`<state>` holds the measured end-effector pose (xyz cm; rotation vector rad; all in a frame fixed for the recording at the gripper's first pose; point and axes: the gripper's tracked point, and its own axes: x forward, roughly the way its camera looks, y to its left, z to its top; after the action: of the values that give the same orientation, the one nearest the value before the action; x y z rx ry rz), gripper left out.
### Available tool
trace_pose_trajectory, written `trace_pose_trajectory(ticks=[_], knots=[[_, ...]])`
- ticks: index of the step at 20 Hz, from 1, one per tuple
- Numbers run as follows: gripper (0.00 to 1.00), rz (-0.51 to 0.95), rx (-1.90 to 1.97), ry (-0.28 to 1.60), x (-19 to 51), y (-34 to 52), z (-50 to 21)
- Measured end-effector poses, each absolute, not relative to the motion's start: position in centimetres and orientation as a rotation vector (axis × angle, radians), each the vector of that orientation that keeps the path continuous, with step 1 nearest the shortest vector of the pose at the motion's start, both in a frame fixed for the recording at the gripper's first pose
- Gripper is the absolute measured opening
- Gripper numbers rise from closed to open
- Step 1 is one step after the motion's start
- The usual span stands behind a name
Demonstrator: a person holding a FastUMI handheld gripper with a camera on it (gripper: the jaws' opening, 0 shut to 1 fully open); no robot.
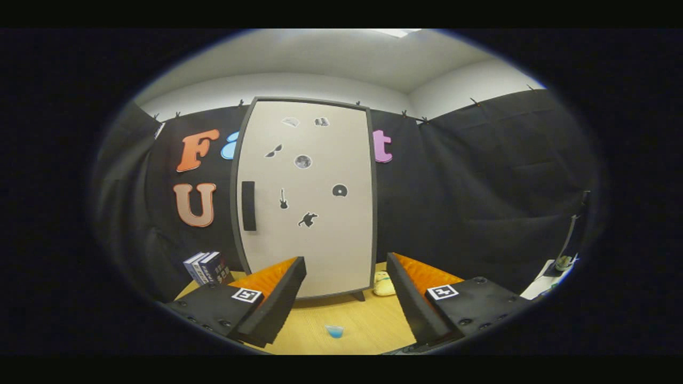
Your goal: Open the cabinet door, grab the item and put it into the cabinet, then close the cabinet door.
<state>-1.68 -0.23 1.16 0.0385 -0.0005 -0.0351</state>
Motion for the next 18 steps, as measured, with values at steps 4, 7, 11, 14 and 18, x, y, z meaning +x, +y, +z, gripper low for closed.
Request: trace_pose_trajectory(ticks=[4,7,11,14,18], knots=[[0.97,-0.039,0.071,-0.003,-1.4,0.5,1.7],[0.98,-0.005,0.076,-0.030,-0.4,2.7,3.3],[0.98,0.089,0.072,-0.030,2.3,7.6,5.1],[0.98,0.162,0.058,-0.025,5.3,11.8,6.4],[0.97,0.235,0.051,0.021,10.2,16.4,6.8]])
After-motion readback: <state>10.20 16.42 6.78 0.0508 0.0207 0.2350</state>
